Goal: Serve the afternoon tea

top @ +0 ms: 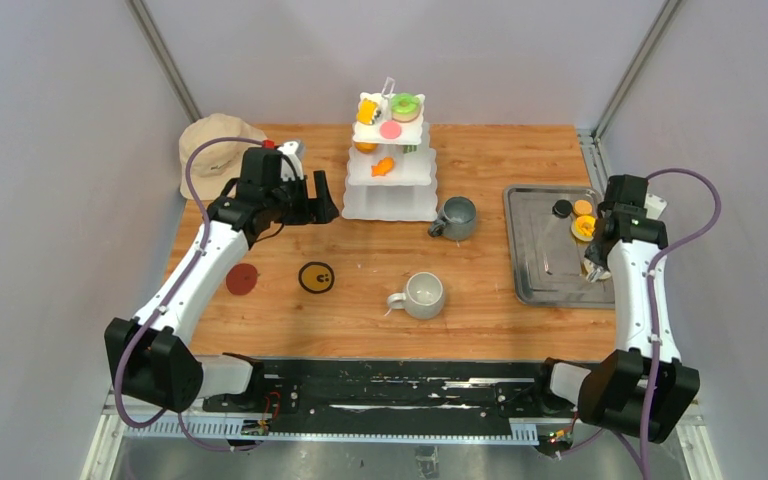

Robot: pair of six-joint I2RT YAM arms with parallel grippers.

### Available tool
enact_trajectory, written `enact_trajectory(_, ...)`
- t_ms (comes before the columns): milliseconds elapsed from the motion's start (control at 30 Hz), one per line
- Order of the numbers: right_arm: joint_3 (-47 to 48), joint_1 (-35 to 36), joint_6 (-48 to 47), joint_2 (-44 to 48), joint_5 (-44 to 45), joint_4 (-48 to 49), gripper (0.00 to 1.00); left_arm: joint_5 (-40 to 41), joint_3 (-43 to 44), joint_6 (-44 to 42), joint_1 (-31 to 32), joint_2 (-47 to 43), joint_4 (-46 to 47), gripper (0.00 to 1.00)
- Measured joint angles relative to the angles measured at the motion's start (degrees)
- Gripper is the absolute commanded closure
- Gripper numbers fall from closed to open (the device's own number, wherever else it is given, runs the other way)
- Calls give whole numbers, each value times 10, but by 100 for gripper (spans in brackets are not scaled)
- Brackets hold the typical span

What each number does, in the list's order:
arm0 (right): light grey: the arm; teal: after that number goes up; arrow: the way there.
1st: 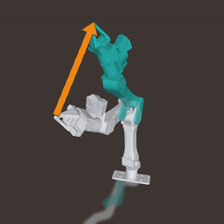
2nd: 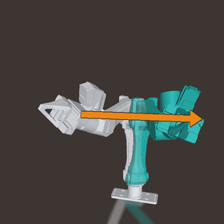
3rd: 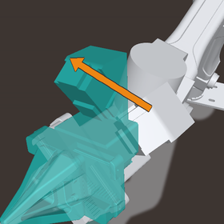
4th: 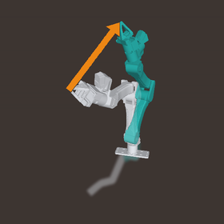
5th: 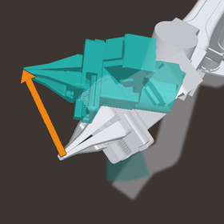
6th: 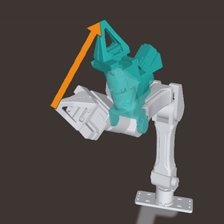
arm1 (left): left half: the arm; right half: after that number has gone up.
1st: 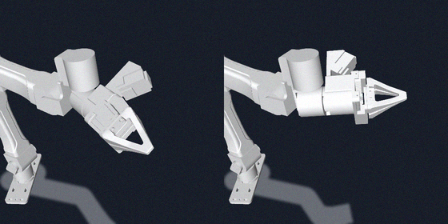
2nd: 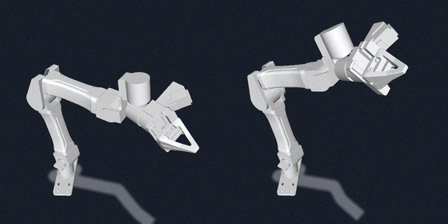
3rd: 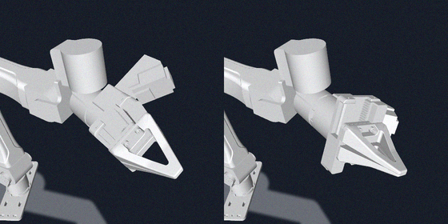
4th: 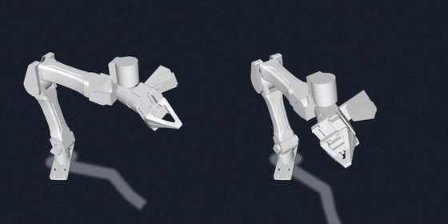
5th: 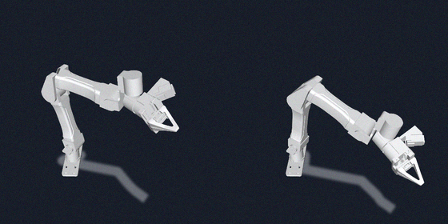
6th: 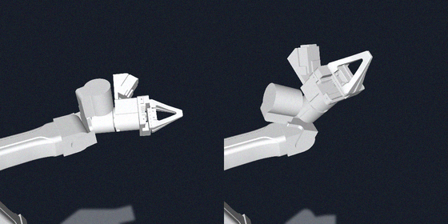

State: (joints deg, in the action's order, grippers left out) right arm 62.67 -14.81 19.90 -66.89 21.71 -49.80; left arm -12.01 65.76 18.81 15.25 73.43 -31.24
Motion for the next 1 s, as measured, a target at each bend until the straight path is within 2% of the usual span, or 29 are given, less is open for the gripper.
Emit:
enact_trajectory(267, -36, -2, 12, -1, -83, 21, 100, 0, 2, 1, 0, 1, -4, 12)
enact_trajectory(533, -50, 20, 35, 65, -203, -3, 99, 0, 2, 1, 0, 4, -5, 12)
enact_trajectory(733, -48, 27, 44, 136, -178, -25, 99, 0, 2, 1, 0, 5, -3, 12)
enact_trajectory(900, -40, 27, 45, 144, -156, -21, 100, -2, 1, 1, 0, 5, -1, 12)
enact_trajectory(1000, -40, 27, 45, 129, -156, -19, 91, -2, -2, 1, 0, 4, 0, 12)
